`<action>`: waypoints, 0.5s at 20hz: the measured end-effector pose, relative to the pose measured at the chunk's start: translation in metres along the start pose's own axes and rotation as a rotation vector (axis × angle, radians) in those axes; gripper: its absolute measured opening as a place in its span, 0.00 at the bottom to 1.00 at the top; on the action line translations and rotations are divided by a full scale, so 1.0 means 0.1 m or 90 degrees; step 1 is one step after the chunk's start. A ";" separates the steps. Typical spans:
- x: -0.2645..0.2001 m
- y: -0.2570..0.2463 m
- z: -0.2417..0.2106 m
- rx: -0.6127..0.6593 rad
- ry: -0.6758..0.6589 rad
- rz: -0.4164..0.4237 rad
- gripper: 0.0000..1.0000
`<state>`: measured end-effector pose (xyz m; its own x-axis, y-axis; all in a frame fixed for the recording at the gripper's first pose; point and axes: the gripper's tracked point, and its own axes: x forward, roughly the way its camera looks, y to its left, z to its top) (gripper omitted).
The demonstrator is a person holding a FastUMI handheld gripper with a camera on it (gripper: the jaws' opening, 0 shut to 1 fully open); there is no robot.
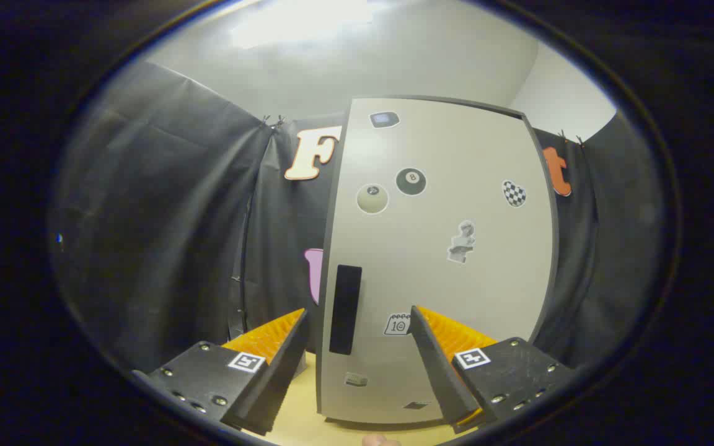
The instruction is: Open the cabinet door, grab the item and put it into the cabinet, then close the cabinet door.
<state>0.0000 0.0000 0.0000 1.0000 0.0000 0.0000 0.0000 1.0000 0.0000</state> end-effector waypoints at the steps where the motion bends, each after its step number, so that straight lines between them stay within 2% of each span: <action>1: 0.05 0.01 0.05 -0.009 -0.004 -0.007 0.96; 10: 0.19 0.14 0.11 -0.008 0.002 -0.023 0.95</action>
<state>0.0194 0.0136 0.0106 0.9993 -0.0361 -0.0028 0.0361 0.9993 -0.0124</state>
